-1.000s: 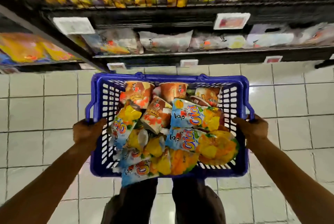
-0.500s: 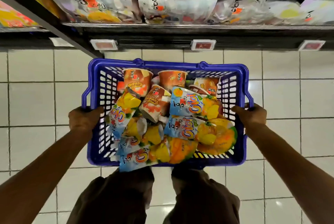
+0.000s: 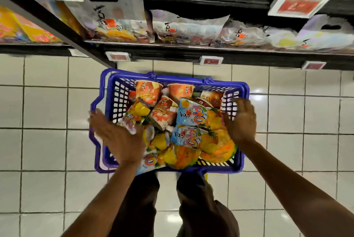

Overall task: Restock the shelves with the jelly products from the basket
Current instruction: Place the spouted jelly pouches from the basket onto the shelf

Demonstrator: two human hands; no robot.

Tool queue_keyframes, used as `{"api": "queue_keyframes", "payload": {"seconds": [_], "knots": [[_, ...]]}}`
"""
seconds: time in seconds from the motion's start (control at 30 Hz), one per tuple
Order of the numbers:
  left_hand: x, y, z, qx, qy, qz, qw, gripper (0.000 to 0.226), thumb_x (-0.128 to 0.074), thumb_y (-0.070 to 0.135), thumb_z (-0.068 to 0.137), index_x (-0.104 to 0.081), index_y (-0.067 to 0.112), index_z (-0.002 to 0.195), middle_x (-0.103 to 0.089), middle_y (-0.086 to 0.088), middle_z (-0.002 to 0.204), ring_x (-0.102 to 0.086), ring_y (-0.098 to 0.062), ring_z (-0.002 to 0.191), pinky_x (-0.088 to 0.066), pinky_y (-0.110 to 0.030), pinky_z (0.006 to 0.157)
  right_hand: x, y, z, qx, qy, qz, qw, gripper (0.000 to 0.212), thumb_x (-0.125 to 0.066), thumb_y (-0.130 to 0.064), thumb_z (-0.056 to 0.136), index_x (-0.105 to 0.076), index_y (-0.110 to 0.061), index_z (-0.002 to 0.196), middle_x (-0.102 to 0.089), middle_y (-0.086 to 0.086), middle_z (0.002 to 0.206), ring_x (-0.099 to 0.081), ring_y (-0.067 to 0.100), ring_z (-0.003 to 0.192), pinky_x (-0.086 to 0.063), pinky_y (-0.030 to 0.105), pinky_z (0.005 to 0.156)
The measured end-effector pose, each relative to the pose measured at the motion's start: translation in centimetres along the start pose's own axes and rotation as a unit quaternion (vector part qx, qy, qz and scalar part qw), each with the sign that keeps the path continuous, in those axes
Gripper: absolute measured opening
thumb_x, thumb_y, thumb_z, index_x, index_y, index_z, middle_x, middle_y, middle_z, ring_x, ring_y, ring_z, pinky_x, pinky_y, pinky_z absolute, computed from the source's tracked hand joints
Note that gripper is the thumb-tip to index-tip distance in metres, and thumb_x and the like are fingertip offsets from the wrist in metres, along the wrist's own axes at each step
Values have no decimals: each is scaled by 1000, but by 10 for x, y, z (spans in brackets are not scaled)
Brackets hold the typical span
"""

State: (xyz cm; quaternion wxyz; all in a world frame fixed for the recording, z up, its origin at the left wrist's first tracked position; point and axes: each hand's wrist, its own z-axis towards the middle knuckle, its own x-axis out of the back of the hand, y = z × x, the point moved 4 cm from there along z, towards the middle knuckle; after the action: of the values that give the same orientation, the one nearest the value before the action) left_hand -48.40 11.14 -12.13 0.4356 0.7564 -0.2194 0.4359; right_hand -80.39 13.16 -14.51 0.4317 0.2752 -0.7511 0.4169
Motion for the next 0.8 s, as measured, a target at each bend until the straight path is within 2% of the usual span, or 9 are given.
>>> {"api": "queue_keyframes", "payload": {"seconds": [0.07, 0.1, 0.17, 0.23, 0.3, 0.37, 0.5, 0.63, 0.8], "knots": [[-14, 13, -29, 4, -56, -78, 995, 76, -70, 18, 81, -30, 8, 145, -37, -6, 146, -29, -14, 137, -24, -14, 110, -15, -17, 6, 43, -107, 31, 993, 41, -70, -23, 87, -58, -13, 125, -57, 9, 127, -52, 28, 117, -47, 40, 95], [-26, 19, -43, 14, -98, -91, 991, 53, -68, 15, 81, -46, 10, 129, -51, -2, 127, -43, -14, 122, -33, -11, 98, -23, -21, 9, 44, -171, 27, 984, 42, -69, -29, 87, -58, -18, 127, -56, 5, 129, -52, 24, 119, -48, 40, 97], [-56, 32, -72, 51, -218, -54, 973, 6, -59, 12, 85, -56, 9, 90, -56, -1, 83, -57, -24, 88, -42, -25, 69, -38, -25, 14, 27, -257, 2, 966, 52, -70, -38, 85, -52, -24, 132, -54, 1, 134, -51, 21, 122, -48, 42, 99], [-84, 41, -99, 116, -325, -23, 938, 17, -52, 17, 93, -54, 12, 77, -54, -1, 71, -63, -30, 85, -47, -32, 75, -44, -25, 17, 17, -280, -11, 960, 62, -71, -44, 83, -47, -26, 137, -50, -1, 139, -48, 21, 127, -46, 44, 103], [-104, 41, -113, 266, -374, -113, 881, 18, -56, 27, 96, -60, 14, 83, -68, -12, 91, -66, -32, 100, -52, -37, 83, -46, -22, 19, 32, -281, -46, 958, 65, -69, -50, 83, -44, -28, 139, -46, -2, 143, -44, 22, 130, -42, 45, 105], [-120, 39, -119, 387, -356, -208, 825, 24, -64, 31, 92, -63, 9, 101, -68, -17, 109, -67, -32, 100, -56, -36, 80, -47, -20, 22, 56, -276, -98, 954, 64, -66, -54, 83, -45, -30, 139, -44, -1, 145, -40, 23, 132, -38, 43, 107], [-130, 40, -124, 494, -278, -337, 752, 23, -77, 26, 82, -63, 11, 94, -62, -1, 72, -53, -8, 49, -44, -18, 42, -44, -23, 32, 38, -257, -94, 961, 53, -69, -49, 83, -58, -24, 129, -54, 2, 134, -43, 25, 126, -38, 36, 101], [-119, 47, -124, 422, -269, -313, 807, 32, -76, 34, 81, -65, 9, 98, -61, 2, 69, -47, -1, 45, -34, -11, 33, -39, -18, 7, -31, -250, 40, 967, 44, -70, -35, 87, -57, -16, 125, -61, 8, 123, -57, 25, 112, -48, 32, 88], [-68, 66, -103, 219, -263, -319, 883, 28, -70, 25, 88, -59, 23, 114, -70, 10, 93, -69, -4, 75, -51, -10, 61, 6, -26, -21, -99, -151, 255, 950, 29, -63, -19, 94, -55, -11, 121, -67, 6, 113, -65, 25, 105, -53, 27, 75]]}}
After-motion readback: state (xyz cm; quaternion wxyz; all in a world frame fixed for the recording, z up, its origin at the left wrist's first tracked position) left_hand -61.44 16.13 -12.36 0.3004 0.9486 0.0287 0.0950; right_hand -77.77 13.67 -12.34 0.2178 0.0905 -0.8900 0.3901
